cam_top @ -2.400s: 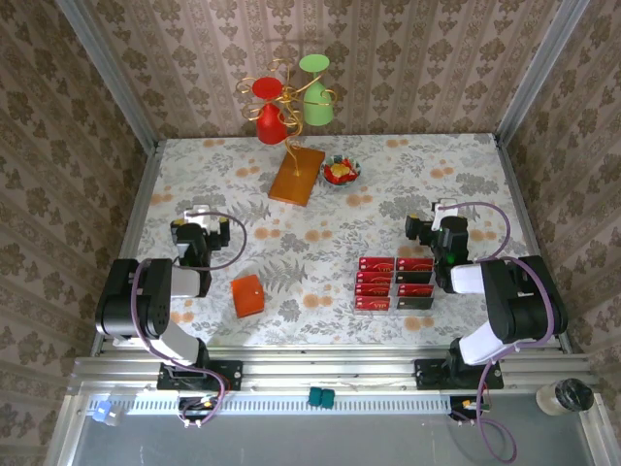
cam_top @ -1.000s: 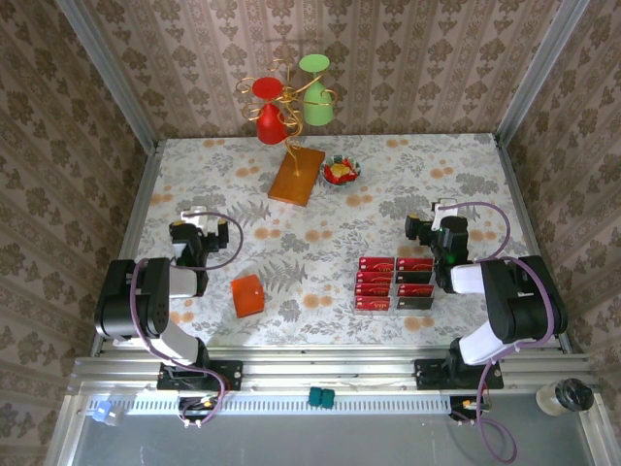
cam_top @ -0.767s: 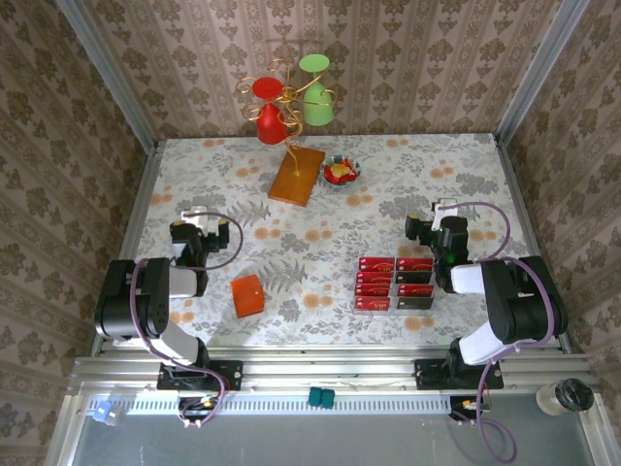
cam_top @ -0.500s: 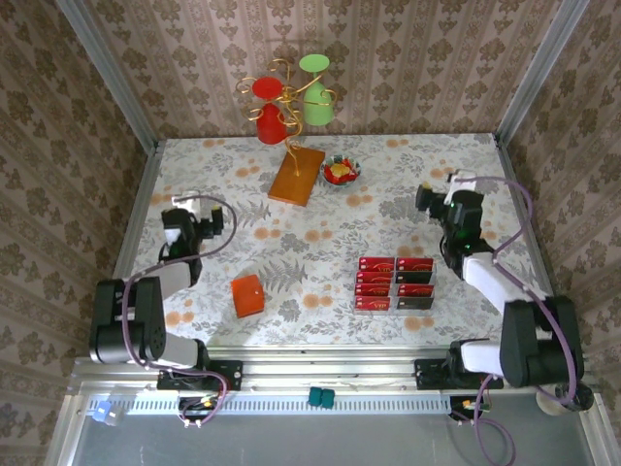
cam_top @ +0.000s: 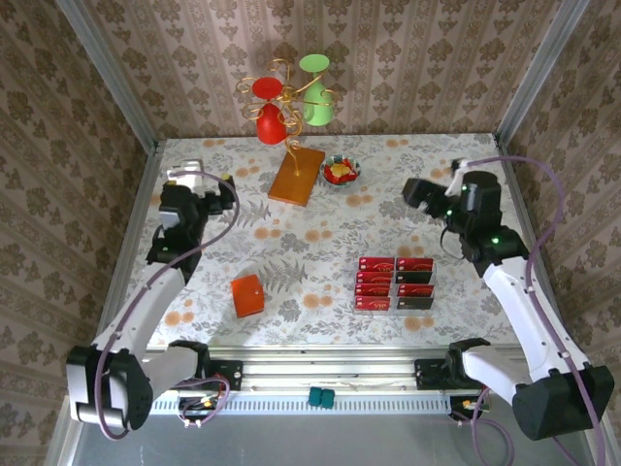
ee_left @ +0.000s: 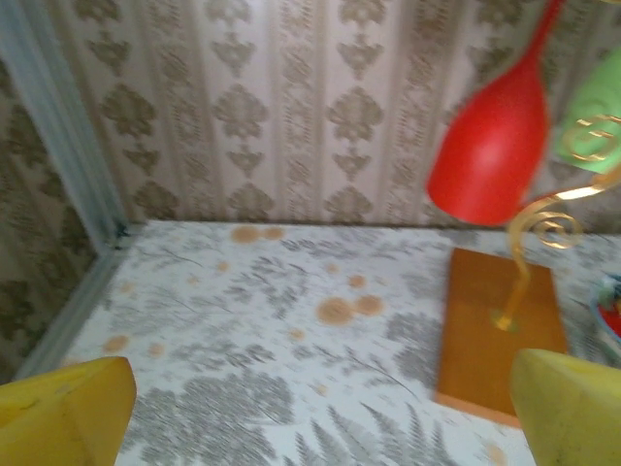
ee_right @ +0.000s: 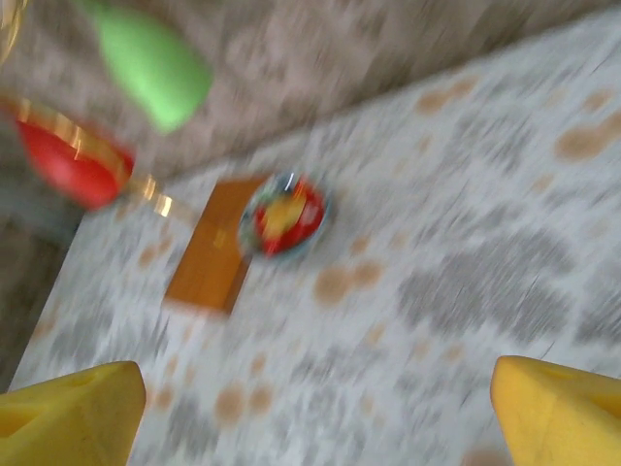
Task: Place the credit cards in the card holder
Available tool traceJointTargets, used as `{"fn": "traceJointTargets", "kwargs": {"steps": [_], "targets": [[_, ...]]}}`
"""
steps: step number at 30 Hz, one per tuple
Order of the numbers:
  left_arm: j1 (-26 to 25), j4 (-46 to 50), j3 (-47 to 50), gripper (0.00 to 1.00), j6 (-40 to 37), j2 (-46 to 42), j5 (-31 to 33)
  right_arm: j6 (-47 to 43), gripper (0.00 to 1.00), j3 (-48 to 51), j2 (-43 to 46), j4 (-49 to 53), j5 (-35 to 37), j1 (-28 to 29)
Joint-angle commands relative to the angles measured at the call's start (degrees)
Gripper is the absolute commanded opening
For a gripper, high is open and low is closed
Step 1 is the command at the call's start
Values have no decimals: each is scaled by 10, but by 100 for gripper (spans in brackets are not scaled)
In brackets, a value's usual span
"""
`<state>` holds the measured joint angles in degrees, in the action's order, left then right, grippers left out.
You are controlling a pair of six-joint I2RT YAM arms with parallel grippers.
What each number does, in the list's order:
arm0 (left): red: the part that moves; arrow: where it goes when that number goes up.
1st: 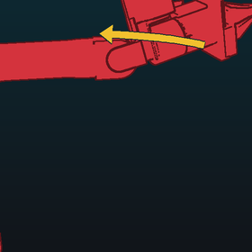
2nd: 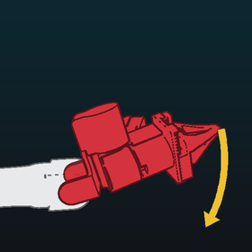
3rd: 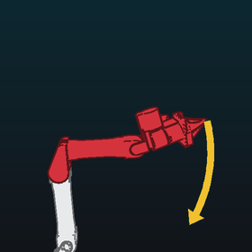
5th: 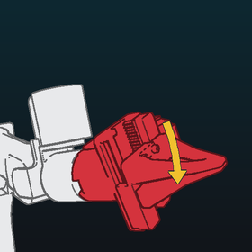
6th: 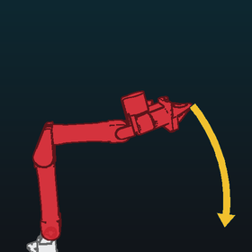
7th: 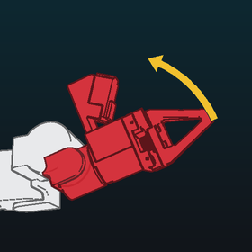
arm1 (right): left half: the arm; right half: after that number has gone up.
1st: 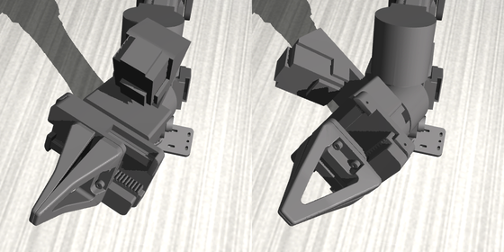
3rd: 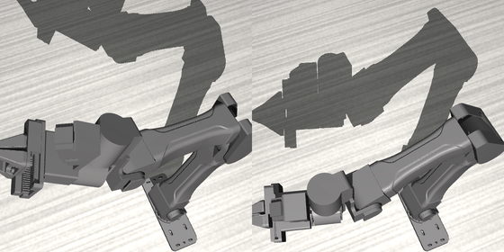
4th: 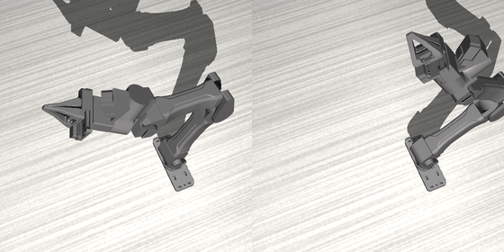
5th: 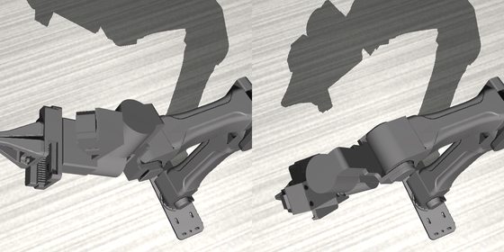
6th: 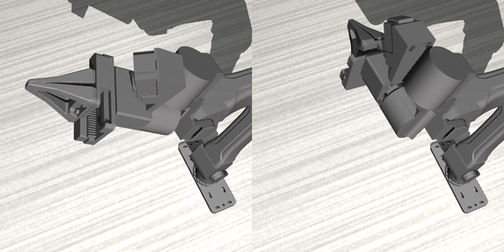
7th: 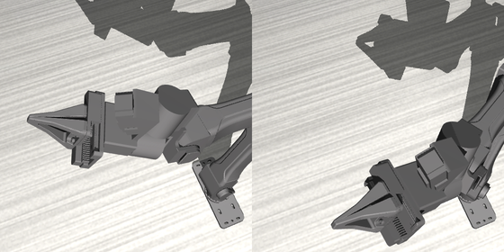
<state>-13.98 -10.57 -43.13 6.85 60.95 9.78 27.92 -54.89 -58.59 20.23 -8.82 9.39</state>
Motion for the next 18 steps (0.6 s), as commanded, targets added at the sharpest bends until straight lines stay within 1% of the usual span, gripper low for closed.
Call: {"fn": "traceJointTargets", "kwargs": {"steps": [1, 4, 7, 12, 15, 18], "targets": [[-35, 76, -15, 100, 32, -13, 34, 23, 91, -2, 19, 151, -68, 64], [-70, 94, -21, 100, 40, -14, 47, 44, 89, 18, 29, 189, -60, 140], [-93, 98, -20, 100, 43, -16, 55, 75, 87, 47, 38, 209, -46, 215], [-101, 111, -19, 100, 52, -16, 51, 118, 85, 93, 36, 228, -13, 327], [-101, 119, -18, 100, 54, -20, 48, 148, 85, 132, 36, 223, 14, 380], [-101, 117, -13, 100, 56, -22, 49, 180, 84, 173, 38, 202, 26, 408]]}}
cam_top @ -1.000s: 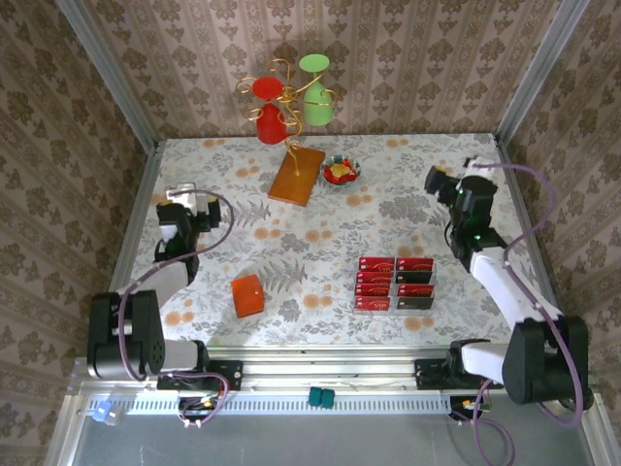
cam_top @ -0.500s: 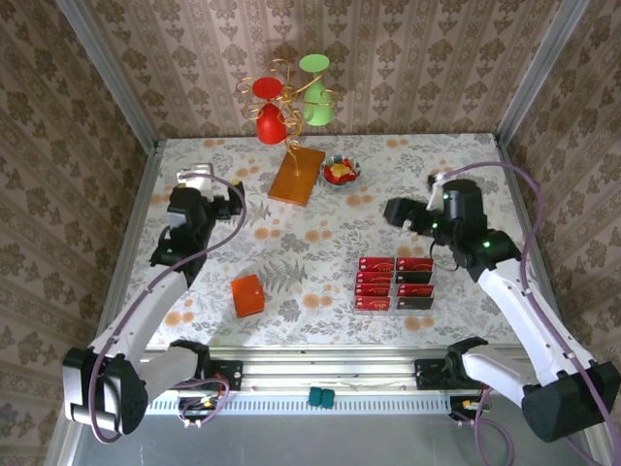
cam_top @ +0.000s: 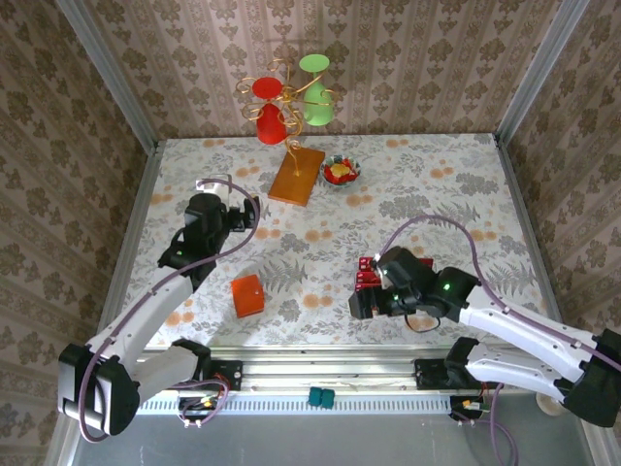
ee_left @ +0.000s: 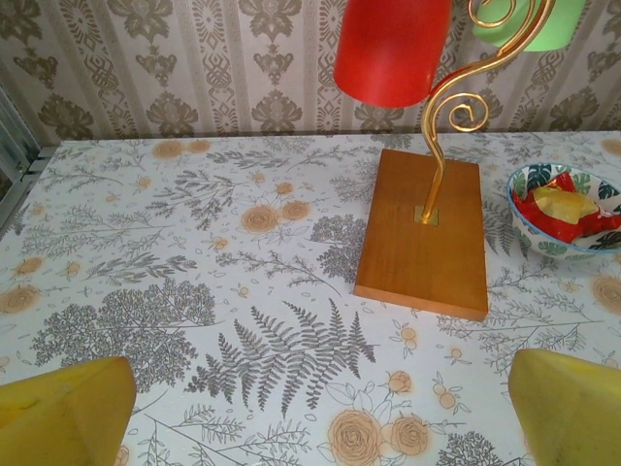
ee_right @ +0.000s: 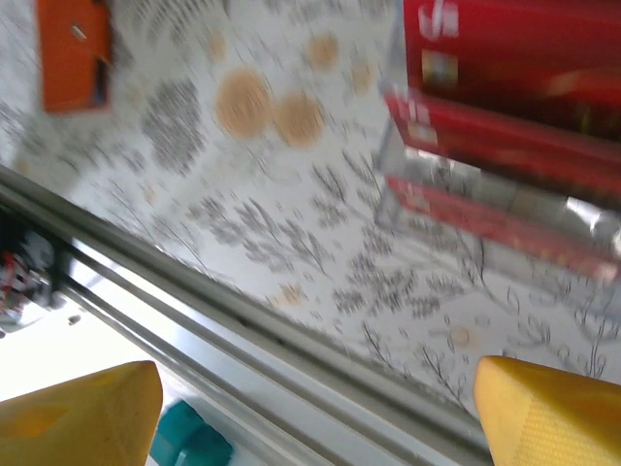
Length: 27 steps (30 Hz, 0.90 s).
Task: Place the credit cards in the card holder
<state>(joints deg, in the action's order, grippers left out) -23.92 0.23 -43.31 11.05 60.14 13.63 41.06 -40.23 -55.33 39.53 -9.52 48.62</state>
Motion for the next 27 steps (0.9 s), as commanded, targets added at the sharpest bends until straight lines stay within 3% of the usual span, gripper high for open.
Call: {"fn": "traceJointTargets", "kwargs": {"steps": [1, 15, 27], "targets": [[-2, 8, -9, 100, 15, -14, 10, 58, 84, 42, 6, -3, 35, 23], [-4, 5, -4, 100, 29, -6, 6, 81, 84, 89, -48, -74, 101, 35], [-11, 10, 5, 100, 40, -17, 10, 36, 85, 62, -116, -115, 113, -5]]}}
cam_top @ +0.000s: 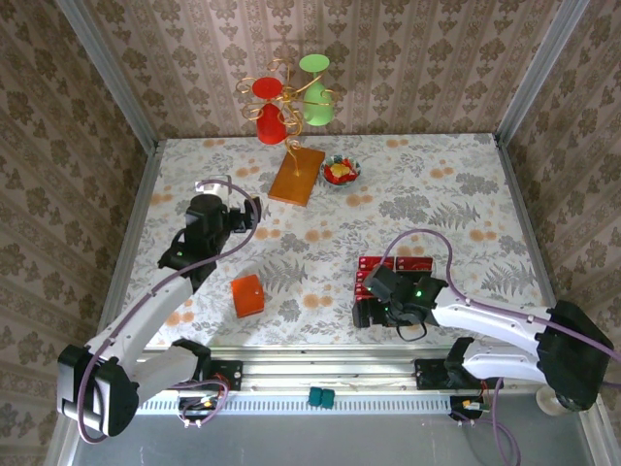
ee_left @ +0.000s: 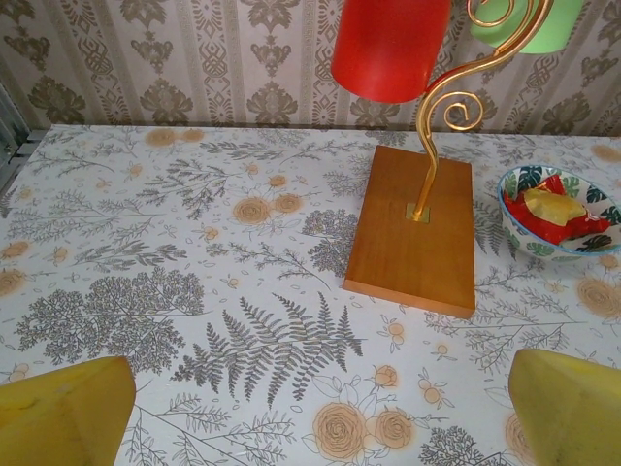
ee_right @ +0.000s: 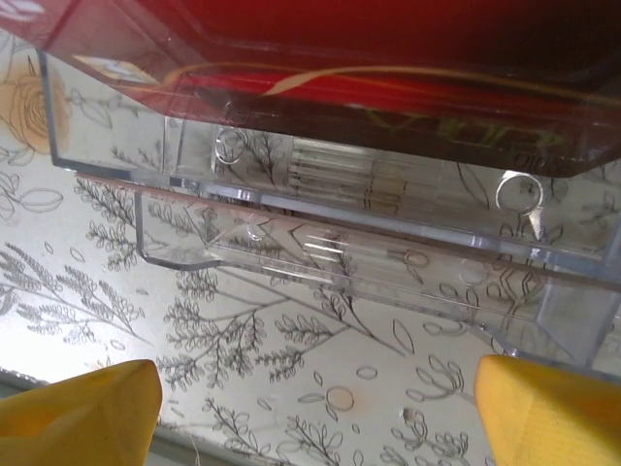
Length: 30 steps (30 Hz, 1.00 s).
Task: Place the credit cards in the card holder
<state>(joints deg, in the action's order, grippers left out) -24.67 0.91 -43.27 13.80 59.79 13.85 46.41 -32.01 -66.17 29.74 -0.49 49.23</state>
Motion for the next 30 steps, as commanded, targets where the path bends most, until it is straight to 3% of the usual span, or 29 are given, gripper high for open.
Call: {"fn": "traceJointTargets", "kwargs": {"steps": [1, 8, 30], "targets": [[-4, 3, 5, 100, 14, -14, 8, -21, 85, -23, -10, -20, 24, -19], [-6, 4, 8, 100, 16, -13, 9, -44, 85, -42, -31, -45, 7, -64], [-11, 6, 17, 100, 24, -20, 15, -92, 84, -122, -159, -102, -34, -121]]}}
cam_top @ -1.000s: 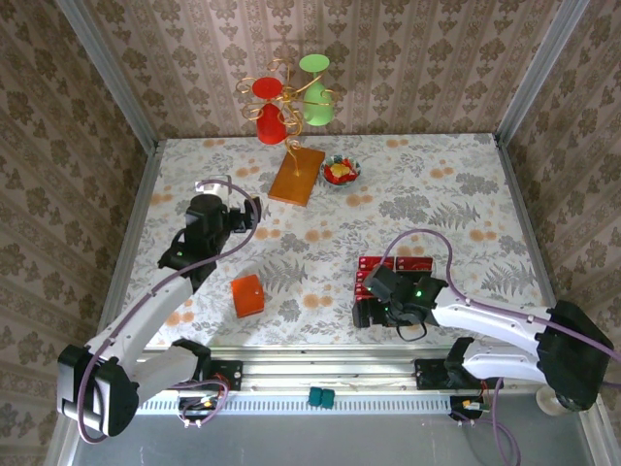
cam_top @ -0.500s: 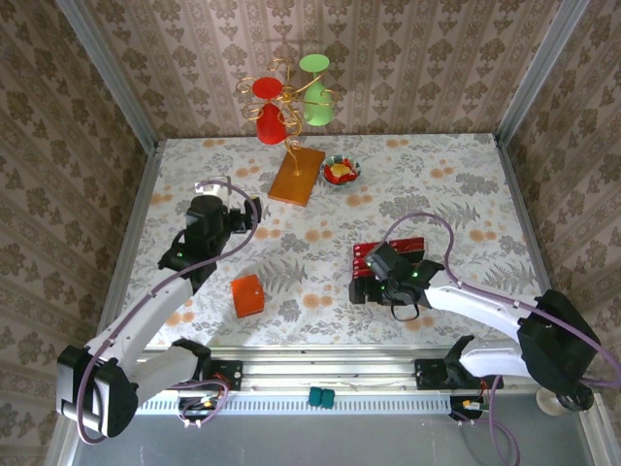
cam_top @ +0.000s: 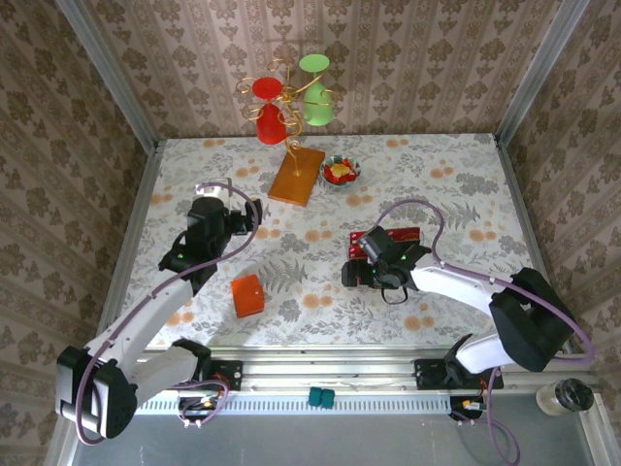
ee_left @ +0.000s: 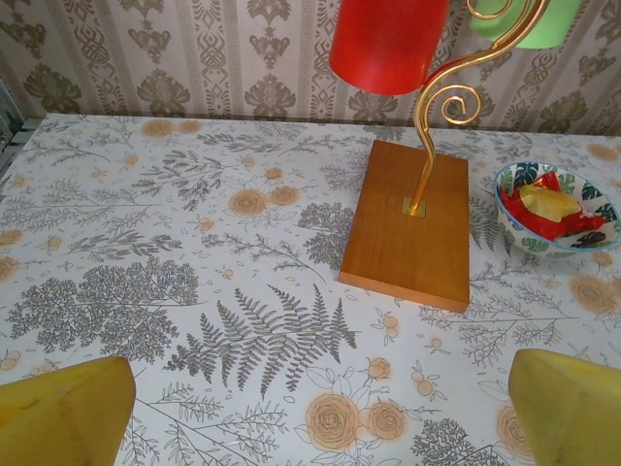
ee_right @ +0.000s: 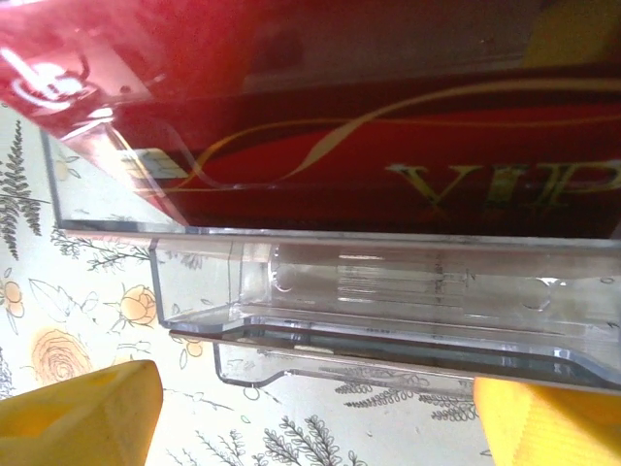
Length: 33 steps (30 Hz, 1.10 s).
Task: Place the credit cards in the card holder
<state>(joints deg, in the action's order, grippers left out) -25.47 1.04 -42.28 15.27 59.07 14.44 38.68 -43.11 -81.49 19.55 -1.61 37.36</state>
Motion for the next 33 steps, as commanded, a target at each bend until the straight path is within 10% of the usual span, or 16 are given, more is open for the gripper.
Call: {"fn": "traceJointTargets", "kwargs": {"steps": [1, 33], "targets": [[-3, 6, 7, 100, 10, -12, 10, -16, 84, -9, -1, 2, -29, -3], [-23, 28, -4, 100, 21, -16, 12, -9, 84, 36, 21, -15, -35, -8]]}}
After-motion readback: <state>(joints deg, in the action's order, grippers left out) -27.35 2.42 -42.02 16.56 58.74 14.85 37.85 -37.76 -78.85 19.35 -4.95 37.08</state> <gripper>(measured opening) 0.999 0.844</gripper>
